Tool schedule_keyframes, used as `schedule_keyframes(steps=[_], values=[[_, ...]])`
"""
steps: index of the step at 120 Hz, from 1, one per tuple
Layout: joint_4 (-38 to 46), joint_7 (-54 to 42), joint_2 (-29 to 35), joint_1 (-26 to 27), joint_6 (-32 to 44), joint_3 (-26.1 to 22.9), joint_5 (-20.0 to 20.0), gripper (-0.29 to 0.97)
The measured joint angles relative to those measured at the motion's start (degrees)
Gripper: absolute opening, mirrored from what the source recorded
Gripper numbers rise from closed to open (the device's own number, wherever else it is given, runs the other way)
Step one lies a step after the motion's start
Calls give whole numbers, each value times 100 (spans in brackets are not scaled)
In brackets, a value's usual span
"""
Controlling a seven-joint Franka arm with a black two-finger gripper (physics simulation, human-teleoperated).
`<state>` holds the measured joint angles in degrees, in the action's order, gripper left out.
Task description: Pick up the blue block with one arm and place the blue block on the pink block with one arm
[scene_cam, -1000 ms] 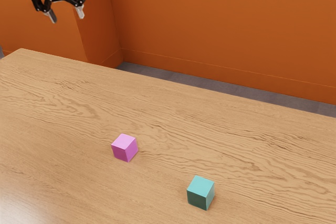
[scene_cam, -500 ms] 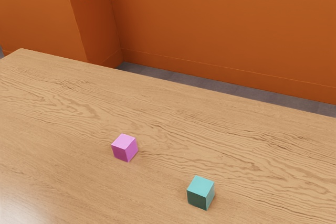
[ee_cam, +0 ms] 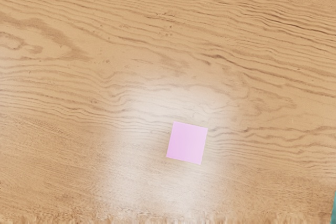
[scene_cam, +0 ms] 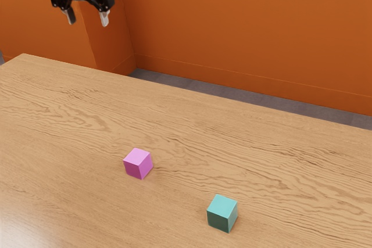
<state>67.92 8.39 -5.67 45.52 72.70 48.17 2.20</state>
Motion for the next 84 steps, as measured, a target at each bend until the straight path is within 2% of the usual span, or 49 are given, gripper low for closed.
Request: schedule_keyframes(steps=[33, 62, 76, 84], values=[[39, 59, 227, 136, -905, -4, -39, 66], [436, 102, 321, 396, -1122, 31, -46, 66], [908, 271, 774, 880, -1110, 39, -54, 66], [1000, 359, 892, 899, -1107, 20, -57, 66]])
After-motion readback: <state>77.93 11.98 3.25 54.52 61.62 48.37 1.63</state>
